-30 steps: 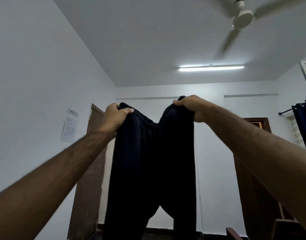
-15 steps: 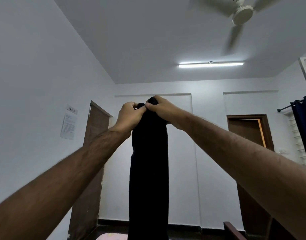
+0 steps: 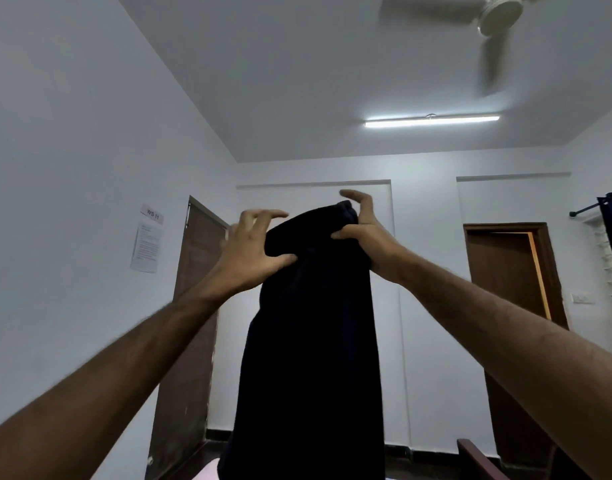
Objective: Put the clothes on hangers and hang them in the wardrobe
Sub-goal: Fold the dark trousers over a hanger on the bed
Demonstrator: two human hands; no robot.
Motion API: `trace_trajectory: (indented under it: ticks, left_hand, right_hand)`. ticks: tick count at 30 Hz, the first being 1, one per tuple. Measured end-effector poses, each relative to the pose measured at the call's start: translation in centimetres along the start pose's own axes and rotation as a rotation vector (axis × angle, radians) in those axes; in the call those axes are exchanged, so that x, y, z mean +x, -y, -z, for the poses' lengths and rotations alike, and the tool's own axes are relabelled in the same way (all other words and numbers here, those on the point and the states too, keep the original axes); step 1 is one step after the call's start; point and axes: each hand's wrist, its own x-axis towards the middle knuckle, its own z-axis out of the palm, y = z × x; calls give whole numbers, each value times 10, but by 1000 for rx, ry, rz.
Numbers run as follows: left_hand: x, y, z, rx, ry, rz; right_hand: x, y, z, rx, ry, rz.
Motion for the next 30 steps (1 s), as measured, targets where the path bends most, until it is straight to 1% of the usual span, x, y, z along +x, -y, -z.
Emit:
trace_trajectory:
  ticks: [1,2,3,4,5,6,7,9,10,11,13,14,18,20,23,25,27,30]
  left_hand:
    - [-2,6,2,-193,115,117]
    - [-6,8,5,-458,248,223]
    - [-8,9,5,-712,360,306]
    - [-11,8,3,-904,424,335]
    - [-11,6,-1,-1035,429,327]
    - [-9,3,-5,-1112,384,307]
    - [-7,-5,-4,-1142,313,294]
    - [1,-17,0,-1115,186,298]
    - [6,-20,2,-1094,162,297]
    - [10,-24,4,-1066,172,295]
    - [15,-31,7,-972,198,281]
    - [17,-34,6,-894,185,256]
    - [28,-42,13,-424,10,88]
    - [33,-45,18,-304,-44,65]
    - [39,-48,24,-206,-32,55]
    - [47,-47,33,-200,-13,55]
    - [56,-48,45,-277,46,43]
    - [66,-58,59,-502,185,47]
  right_hand:
    - [-2,-1,4,67,22,15]
    - [-3,-1,7,120,41,16]
    - [-3,-2,10,162,53,8]
    - [-3,-2,11,192,62,0]
    - [-3,-2,13,192,71,-5]
    - [-4,-3,14,146,79,2]
    - [-3,-3,17,40,87,27]
    - [-4,-2,26,-300,109,110]
    - [-5,-1,30,-443,115,136]
    - [-6,1,34,-535,105,145]
    - [-7,5,41,-637,71,167]
    - [-7,8,43,-666,59,174]
    - [-2,27,47,-732,28,114]
    - [1,41,51,-666,69,36]
    - [3,61,59,-486,136,-74]
    - [3,69,65,-429,146,-111]
    - [3,76,72,-353,155,-108]
    - [6,84,84,-141,171,-69]
